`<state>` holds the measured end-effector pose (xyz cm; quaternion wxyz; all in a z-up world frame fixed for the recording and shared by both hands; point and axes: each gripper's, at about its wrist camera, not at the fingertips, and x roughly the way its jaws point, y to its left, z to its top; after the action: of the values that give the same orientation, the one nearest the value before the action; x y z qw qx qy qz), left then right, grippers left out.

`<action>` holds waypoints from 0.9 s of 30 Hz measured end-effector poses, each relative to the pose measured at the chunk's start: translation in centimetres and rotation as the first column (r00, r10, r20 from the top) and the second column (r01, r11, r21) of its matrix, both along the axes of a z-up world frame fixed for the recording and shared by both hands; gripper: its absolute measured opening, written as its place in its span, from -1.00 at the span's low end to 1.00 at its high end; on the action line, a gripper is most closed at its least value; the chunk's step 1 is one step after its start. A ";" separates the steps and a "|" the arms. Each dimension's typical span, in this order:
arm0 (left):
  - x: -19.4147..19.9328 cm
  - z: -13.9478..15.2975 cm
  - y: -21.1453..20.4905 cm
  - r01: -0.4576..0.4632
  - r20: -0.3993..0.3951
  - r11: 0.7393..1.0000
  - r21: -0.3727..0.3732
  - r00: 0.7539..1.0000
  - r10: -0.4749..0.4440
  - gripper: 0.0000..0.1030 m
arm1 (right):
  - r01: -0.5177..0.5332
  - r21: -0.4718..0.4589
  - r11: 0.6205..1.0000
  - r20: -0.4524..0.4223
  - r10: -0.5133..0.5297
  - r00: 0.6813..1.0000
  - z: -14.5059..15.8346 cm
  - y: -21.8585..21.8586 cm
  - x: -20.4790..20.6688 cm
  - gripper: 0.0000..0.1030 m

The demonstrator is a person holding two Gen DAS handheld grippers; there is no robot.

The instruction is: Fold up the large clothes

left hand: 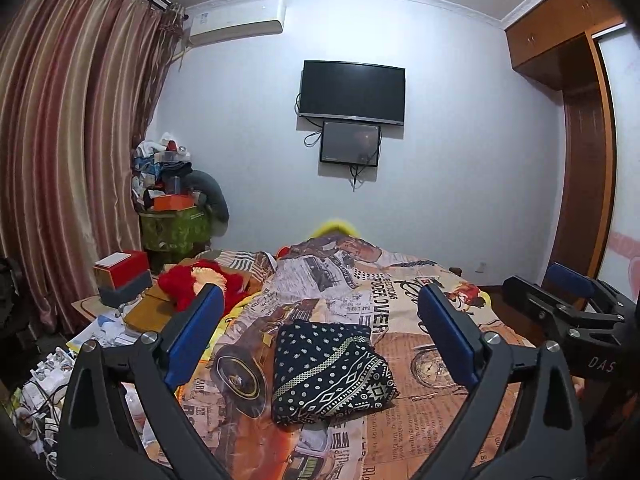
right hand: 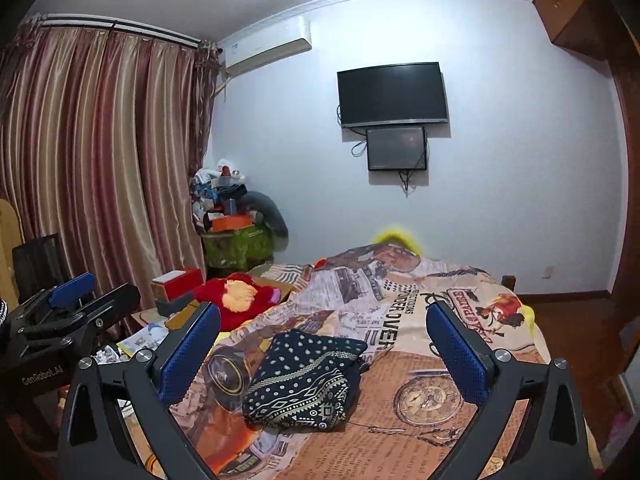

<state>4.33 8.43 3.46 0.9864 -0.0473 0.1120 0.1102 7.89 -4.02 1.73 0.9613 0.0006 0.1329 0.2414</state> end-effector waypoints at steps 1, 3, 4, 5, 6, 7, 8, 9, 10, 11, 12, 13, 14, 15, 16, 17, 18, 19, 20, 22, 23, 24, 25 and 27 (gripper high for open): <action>0.0 0.0 0.0 0.000 0.001 1.000 0.000 1.000 0.000 0.91 | 0.002 0.001 1.000 -0.001 -0.002 1.000 0.0 -0.1 0.0 1.00; 0.0 0.0 0.0 0.002 0.000 1.000 -0.001 1.000 -0.002 0.91 | 0.005 0.002 1.000 -0.001 -0.005 1.000 0.0 -0.2 0.0 1.00; 0.1 -0.1 0.1 0.004 -0.001 1.000 -0.002 1.000 -0.004 0.91 | 0.005 0.002 1.000 -0.002 -0.005 1.000 0.0 -0.3 0.0 1.00; 0.2 -0.1 0.1 0.006 -0.002 1.000 -0.002 1.000 -0.006 0.91 | 0.005 0.002 1.000 -0.003 -0.005 1.000 0.1 -0.3 0.1 1.00; 0.2 -0.1 0.2 0.008 -0.003 1.000 -0.002 1.000 -0.008 0.91 | 0.005 0.002 1.000 -0.003 -0.005 1.000 0.1 -0.3 0.1 1.00; 0.3 -0.2 0.3 0.010 -0.003 1.000 -0.002 1.000 -0.010 0.91 | 0.005 0.003 1.000 -0.005 -0.005 1.000 0.0 -0.4 0.1 1.00; 0.4 -0.2 0.3 0.012 -0.003 1.000 -0.002 1.000 -0.012 0.91 | 0.005 0.003 1.000 -0.004 -0.005 1.000 0.0 -0.3 0.1 1.00; 0.4 -0.2 0.3 0.013 -0.003 1.000 -0.002 1.000 -0.013 0.91 | 0.005 0.004 1.000 -0.005 -0.005 1.000 0.0 -0.3 0.1 1.00; 0.4 -0.2 0.3 0.013 -0.003 1.000 -0.003 1.000 -0.013 0.91 | 0.005 0.003 1.000 -0.003 -0.005 1.000 0.0 -0.4 0.1 1.00; 0.4 -0.2 0.4 0.013 -0.004 1.000 -0.003 1.000 -0.013 0.91 | 0.004 0.002 1.000 -0.003 -0.004 1.000 0.0 -0.4 0.2 1.00; 0.4 -0.2 0.3 0.013 -0.005 1.000 -0.002 1.000 -0.014 0.91 | 0.003 0.001 1.000 -0.004 -0.003 1.000 0.0 -0.4 0.2 1.00; 0.5 -0.2 0.4 0.014 -0.006 1.000 -0.001 1.000 -0.014 0.91 | 0.003 0.001 1.000 -0.004 -0.003 1.000 0.0 -0.4 0.2 1.00; 0.5 -0.2 0.4 0.014 -0.006 1.000 -0.002 1.000 -0.014 0.91 | 0.005 0.001 1.000 -0.003 -0.005 1.000 0.0 -0.3 0.1 1.00; 0.5 -0.2 0.4 0.015 -0.006 1.000 -0.003 1.000 -0.015 0.91 | 0.005 0.000 1.000 -0.004 -0.005 1.000 0.0 -0.3 0.2 1.00; 0.5 -0.2 0.4 0.015 -0.005 1.000 -0.003 1.000 -0.015 0.91 | 0.003 0.001 1.000 -0.005 -0.003 1.000 0.0 -0.3 0.1 1.00; 0.5 -0.2 0.4 0.015 -0.004 1.000 -0.004 1.000 -0.015 0.91 | 0.002 0.000 1.000 -0.006 -0.002 1.000 0.0 -0.3 0.2 1.00; 0.5 -0.2 0.4 0.016 -0.005 1.000 -0.002 1.000 -0.016 0.91 | 0.003 0.000 1.000 -0.008 -0.003 1.000 -0.1 -0.4 0.2 1.00; 0.5 -0.2 0.4 0.016 -0.005 1.000 -0.001 1.000 -0.016 0.91 | 0.003 -0.001 1.000 -0.008 -0.003 1.000 -0.1 -0.4 0.2 1.00; 0.5 -0.2 0.4 0.016 -0.005 1.000 -0.001 1.000 -0.016 0.91 | 0.003 0.000 1.000 -0.008 -0.003 1.000 -0.1 -0.4 0.3 1.00; 0.4 -0.2 0.4 0.015 -0.005 1.000 0.000 1.000 -0.015 0.91 | 0.002 0.001 1.000 -0.009 -0.002 1.000 -0.1 -0.5 0.3 1.00; 0.5 -0.2 0.4 0.014 -0.005 1.000 0.002 1.000 -0.014 0.91 | 0.003 0.000 1.000 -0.008 -0.003 1.000 -0.1 -0.5 0.3 1.00; 0.6 -0.3 0.5 0.016 -0.006 1.000 0.003 1.000 -0.016 0.91 | 0.003 0.001 1.000 -0.008 -0.003 1.000 -0.1 -0.5 0.3 1.00; 0.6 -0.3 0.5 0.016 -0.006 1.000 0.002 1.000 -0.016 0.91 | 0.002 0.001 1.000 -0.008 -0.002 1.000 -0.1 -0.6 0.3 1.00; 0.6 -0.4 0.5 0.017 -0.007 1.000 0.002 1.000 -0.017 0.92 | 0.002 0.001 1.000 -0.007 -0.002 1.000 -0.1 -0.6 0.3 1.00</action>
<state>4.95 8.97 3.09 0.9870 -0.0449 0.1157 0.1020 8.18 -4.57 1.61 0.9610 0.0021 0.1362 0.2406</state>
